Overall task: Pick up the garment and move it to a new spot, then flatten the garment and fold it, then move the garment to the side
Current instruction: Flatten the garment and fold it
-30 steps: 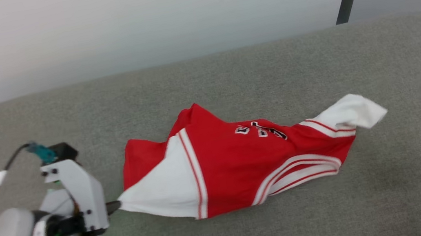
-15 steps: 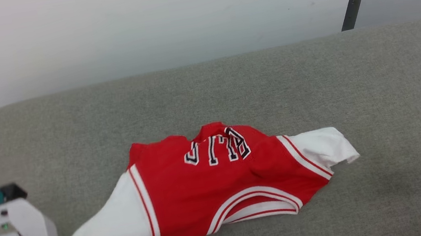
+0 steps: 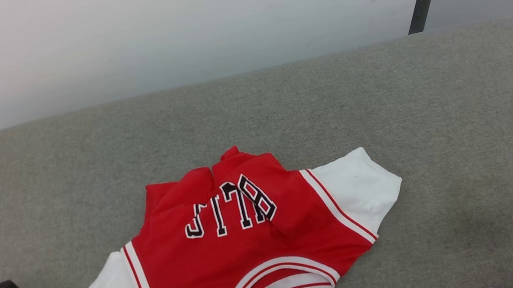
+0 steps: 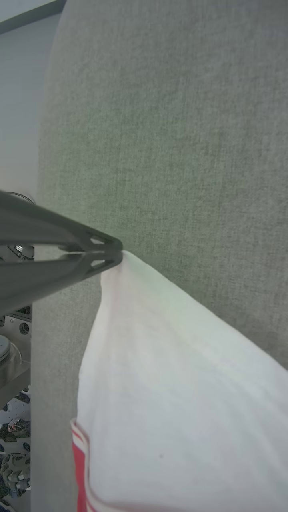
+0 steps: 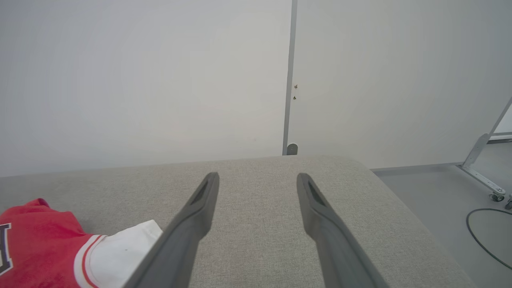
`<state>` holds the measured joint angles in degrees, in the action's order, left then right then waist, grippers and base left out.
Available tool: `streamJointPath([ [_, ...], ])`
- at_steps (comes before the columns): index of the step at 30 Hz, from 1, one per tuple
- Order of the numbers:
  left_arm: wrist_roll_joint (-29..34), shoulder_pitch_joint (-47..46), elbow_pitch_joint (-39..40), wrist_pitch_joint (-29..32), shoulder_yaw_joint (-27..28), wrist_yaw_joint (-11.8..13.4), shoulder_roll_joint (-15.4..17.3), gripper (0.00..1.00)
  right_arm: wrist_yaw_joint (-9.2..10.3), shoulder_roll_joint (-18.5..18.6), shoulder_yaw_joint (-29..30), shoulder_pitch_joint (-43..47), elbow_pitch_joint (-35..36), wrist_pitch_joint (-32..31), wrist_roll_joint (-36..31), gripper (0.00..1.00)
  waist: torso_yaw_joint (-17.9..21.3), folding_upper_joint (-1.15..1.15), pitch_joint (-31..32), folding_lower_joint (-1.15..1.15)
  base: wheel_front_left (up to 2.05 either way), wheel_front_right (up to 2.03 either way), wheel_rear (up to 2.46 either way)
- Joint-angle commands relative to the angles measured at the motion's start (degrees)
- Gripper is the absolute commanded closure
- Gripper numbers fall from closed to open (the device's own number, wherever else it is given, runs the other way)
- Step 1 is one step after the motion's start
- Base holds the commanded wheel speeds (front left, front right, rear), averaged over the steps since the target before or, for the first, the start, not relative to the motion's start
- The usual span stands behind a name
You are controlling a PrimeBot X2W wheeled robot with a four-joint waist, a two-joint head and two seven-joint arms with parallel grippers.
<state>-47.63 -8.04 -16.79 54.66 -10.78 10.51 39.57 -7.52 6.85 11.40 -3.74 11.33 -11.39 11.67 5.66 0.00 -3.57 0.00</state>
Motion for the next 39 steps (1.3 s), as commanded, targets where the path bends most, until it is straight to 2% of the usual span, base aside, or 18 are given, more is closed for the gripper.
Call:
streamJointPath([
  [1, 0.46, -0.68, -1.06, -0.65, -0.21, -0.60, -0.43, 1.00, 0.06, -0.23, -0.05, 0.81, 0.32, -0.15, -0.02, 0.00, 0.10, 0.00, -0.03, 0.00, 0.00, 0.00, 0.00],
  [7, 0.10, -2.64, -4.31, -3.50, -0.16, -2.53, -1.63, 1.00, 0.06, 0.11, -0.60, 0.91, 0.33, -0.75, 0.14, 0.00, -0.08, 0.00, 0.85, 0.00, 0.00, 0.00, 0.00],
  [8, 0.18, -2.92, -4.27, -4.07, -0.06, -2.71, -1.79, 0.85, 0.06, 0.15, -0.74, 1.01, 0.35, -0.94, 0.19, 0.00, -0.21, 0.00, 1.16, 0.00, 0.00, 0.00, 0.00],
  [9, -0.08, -3.01, -4.18, -4.56, 0.10, -2.94, -2.04, 0.60, 0.06, 0.26, -0.83, 1.11, 0.31, -1.10, 0.18, 0.00, -0.34, 0.00, 1.50, 0.00, 0.00, 0.00, 0.00],
  [10, 0.00, -3.14, -3.84, -5.04, 0.13, -3.00, -2.12, 0.22, 0.06, 0.40, -1.01, 1.25, 0.24, -1.07, 0.24, 0.00, -0.53, 0.00, 2.01, 0.00, 0.00, 0.00, 0.00],
  [11, 0.22, -3.12, -3.38, -5.48, 0.15, -3.13, -2.00, 0.02, 0.06, 0.55, -1.41, 1.38, 0.21, -1.14, 0.44, 0.00, -0.65, 0.00, 2.46, 0.00, 0.00, 0.00, 0.00],
  [18, 0.80, -3.11, 3.36, -8.86, 0.11, -4.25, -2.48, 0.00, 0.06, 1.27, -2.76, 2.13, 0.69, -0.30, 0.72, 0.00, -2.25, 0.00, 5.25, 0.00, 0.00, 0.00, 0.00],
  [27, 1.46, -0.81, 11.56, -16.09, 0.00, -7.38, -4.18, 0.00, 0.06, 1.69, -3.81, 3.62, 0.34, 1.30, 0.61, 0.00, -3.60, 0.00, 7.83, 0.00, 0.00, 0.00, 0.00],
  [33, 1.10, -0.33, 10.92, -14.56, -1.34, -8.05, -3.82, 0.00, 0.06, 1.87, -3.86, 4.33, 0.92, 1.23, 0.93, 0.00, -3.86, 0.00, 7.76, 0.00, 0.00, 0.00, 0.00],
  [39, 1.76, -2.49, 4.61, -12.09, -3.51, -9.99, -3.01, 0.00, 0.06, 2.47, -3.86, 3.55, 1.95, 0.44, 1.48, 0.00, -3.11, 0.00, 6.24, 0.00, 0.00, 0.00, 0.00],
])
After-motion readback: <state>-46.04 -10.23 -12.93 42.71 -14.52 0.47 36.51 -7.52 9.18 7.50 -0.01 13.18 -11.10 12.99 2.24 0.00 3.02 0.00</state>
